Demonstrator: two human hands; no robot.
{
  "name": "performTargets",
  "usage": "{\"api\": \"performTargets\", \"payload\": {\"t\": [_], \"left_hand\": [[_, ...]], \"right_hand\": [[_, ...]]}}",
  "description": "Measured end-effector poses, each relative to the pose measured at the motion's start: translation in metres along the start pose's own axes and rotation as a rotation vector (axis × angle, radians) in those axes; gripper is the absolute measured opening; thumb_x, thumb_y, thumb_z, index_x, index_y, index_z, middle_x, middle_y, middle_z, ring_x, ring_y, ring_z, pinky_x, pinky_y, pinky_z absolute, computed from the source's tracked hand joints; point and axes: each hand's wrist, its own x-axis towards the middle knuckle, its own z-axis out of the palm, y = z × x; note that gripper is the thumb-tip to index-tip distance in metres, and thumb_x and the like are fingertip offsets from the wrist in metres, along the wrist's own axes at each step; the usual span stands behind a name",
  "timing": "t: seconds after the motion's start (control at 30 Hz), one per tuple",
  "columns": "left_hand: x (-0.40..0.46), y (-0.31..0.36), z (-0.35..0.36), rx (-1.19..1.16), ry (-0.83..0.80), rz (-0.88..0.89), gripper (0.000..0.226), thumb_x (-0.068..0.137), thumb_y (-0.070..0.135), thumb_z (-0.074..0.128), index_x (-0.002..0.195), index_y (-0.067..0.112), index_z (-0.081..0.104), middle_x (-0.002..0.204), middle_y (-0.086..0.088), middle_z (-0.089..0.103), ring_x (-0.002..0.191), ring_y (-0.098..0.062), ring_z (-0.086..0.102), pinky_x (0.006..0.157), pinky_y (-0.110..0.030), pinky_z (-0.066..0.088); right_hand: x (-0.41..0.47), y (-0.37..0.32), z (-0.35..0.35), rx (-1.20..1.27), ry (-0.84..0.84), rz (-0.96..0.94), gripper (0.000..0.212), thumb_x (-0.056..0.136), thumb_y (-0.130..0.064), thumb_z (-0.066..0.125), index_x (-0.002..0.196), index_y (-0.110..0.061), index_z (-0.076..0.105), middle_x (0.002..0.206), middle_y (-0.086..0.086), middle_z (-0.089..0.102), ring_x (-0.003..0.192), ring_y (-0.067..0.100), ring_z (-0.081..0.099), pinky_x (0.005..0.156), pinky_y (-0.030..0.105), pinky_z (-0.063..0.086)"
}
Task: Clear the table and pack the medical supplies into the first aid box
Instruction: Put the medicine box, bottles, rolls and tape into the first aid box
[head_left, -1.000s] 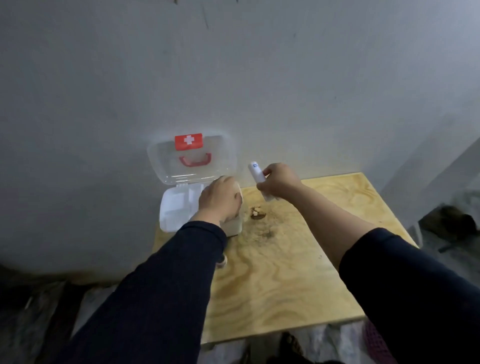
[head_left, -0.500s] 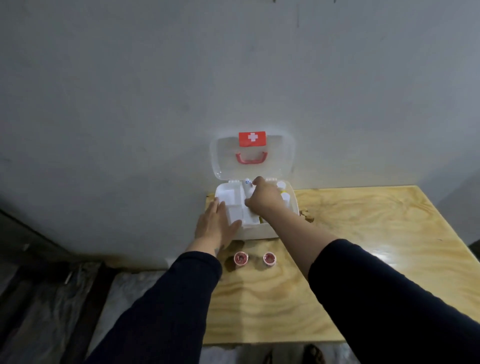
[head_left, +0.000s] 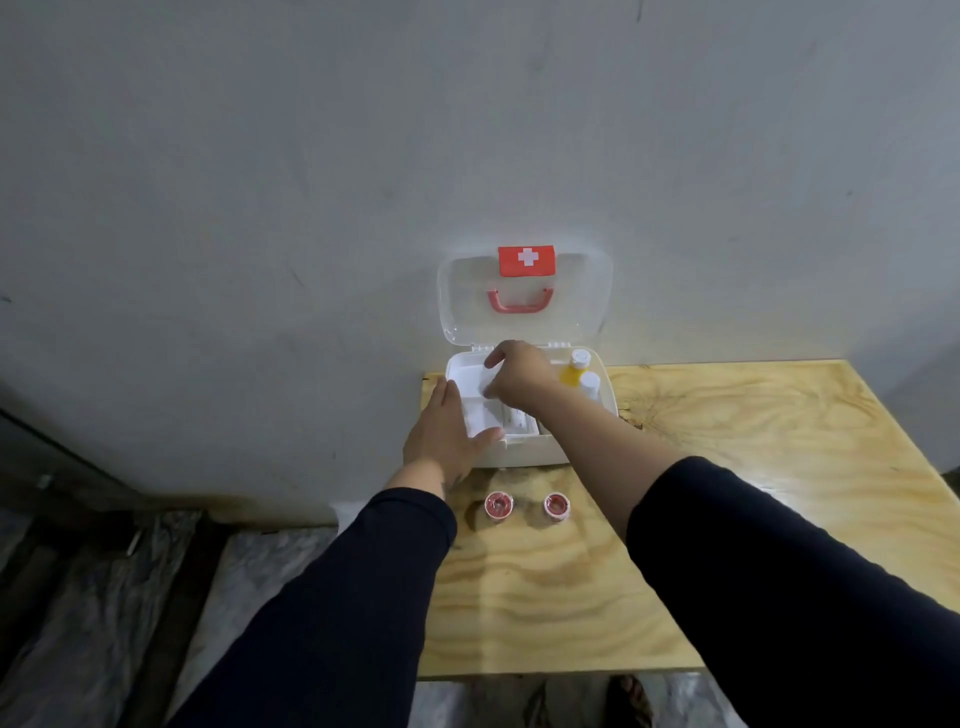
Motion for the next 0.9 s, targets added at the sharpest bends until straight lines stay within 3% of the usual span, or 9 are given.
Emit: {"api": "performTargets", "payload": {"t": [0.07, 0.17, 0.27, 0.37, 0.43, 0.63, 0.8, 0.9], "left_hand": [[0.002, 0.0, -0.001, 0.007, 0.013, 0.006, 0.093, 0.088, 0.052, 0.06, 0.154, 0.008, 0.011, 0.163, -0.001, 0.008, 0.147, -0.019, 0.022, 0.111, -0.035, 0.031], [0.003, 0.0, -0.002, 0.017, 0.033, -0.003, 0.091, 0.086, 0.053, 0.062, 0.152, 0.01, 0.018, 0.161, -0.001, 0.017, 0.142, -0.022, 0.031, 0.107, -0.037, 0.038], [0.001, 0.001, -0.002, 0.034, 0.034, -0.015, 0.093, 0.086, 0.054, 0.062, 0.153, 0.01, 0.015, 0.163, -0.001, 0.01, 0.145, -0.024, 0.026, 0.11, -0.039, 0.035], [0.001, 0.002, -0.003, 0.072, 0.006, -0.017, 0.097, 0.087, 0.056, 0.059, 0.154, 0.008, 0.009, 0.164, -0.001, 0.002, 0.148, -0.024, 0.02, 0.113, -0.038, 0.03], [0.001, 0.003, -0.002, 0.07, -0.004, -0.025, 0.097, 0.087, 0.056, 0.058, 0.155, 0.009, 0.007, 0.164, 0.0, 0.0, 0.148, -0.024, 0.019, 0.113, -0.038, 0.029], [0.0, 0.004, -0.001, 0.086, -0.005, -0.037, 0.096, 0.087, 0.054, 0.058, 0.155, 0.011, 0.006, 0.164, 0.0, -0.002, 0.148, -0.025, 0.018, 0.113, -0.038, 0.031], [0.001, 0.005, -0.002, 0.112, -0.006, -0.047, 0.096, 0.087, 0.056, 0.056, 0.155, 0.01, 0.007, 0.164, 0.0, -0.001, 0.147, -0.027, 0.02, 0.114, -0.04, 0.031], [0.002, 0.006, -0.003, 0.112, -0.007, -0.048, 0.096, 0.087, 0.056, 0.057, 0.155, 0.009, 0.008, 0.164, -0.001, -0.001, 0.148, -0.027, 0.019, 0.113, -0.04, 0.03]], "right_hand": [[-0.003, 0.0, 0.003, 0.01, -0.012, 0.006, 0.039, 0.085, -0.008, 0.065, 0.123, -0.011, 0.059, 0.125, 0.008, 0.063, 0.115, 0.026, 0.061, 0.075, 0.026, 0.049], [-0.004, 0.005, 0.007, -0.033, 0.057, 0.027, 0.031, 0.088, -0.014, 0.061, 0.118, -0.009, 0.062, 0.118, 0.01, 0.067, 0.109, 0.028, 0.064, 0.085, 0.031, 0.051], [-0.007, 0.014, 0.001, -0.189, 0.13, 0.073, 0.029, 0.088, -0.001, 0.051, 0.114, -0.004, 0.063, 0.107, 0.012, 0.066, 0.105, 0.029, 0.066, 0.074, 0.029, 0.053], [-0.017, 0.024, -0.002, -0.34, 0.109, 0.059, 0.023, 0.091, -0.006, 0.052, 0.112, 0.001, 0.06, 0.108, 0.016, 0.067, 0.106, 0.027, 0.066, 0.067, 0.026, 0.042], [-0.018, 0.031, 0.003, -0.366, 0.088, 0.074, 0.021, 0.092, -0.009, 0.054, 0.109, 0.0, 0.062, 0.105, 0.015, 0.068, 0.105, 0.027, 0.067, 0.068, 0.027, 0.045], [-0.018, 0.042, 0.009, -0.255, 0.091, 0.083, 0.025, 0.092, -0.013, 0.054, 0.114, -0.005, 0.064, 0.116, 0.013, 0.067, 0.107, 0.027, 0.064, 0.09, 0.034, 0.054], [-0.022, 0.044, 0.006, -0.208, 0.098, 0.035, 0.026, 0.09, -0.006, 0.054, 0.113, -0.006, 0.067, 0.116, 0.013, 0.068, 0.107, 0.028, 0.064, 0.089, 0.033, 0.054], [-0.034, 0.046, 0.005, -0.097, 0.19, 0.0, 0.028, 0.088, -0.001, 0.051, 0.108, -0.009, 0.069, 0.11, 0.012, 0.07, 0.099, 0.028, 0.065, 0.078, 0.03, 0.05]]}}
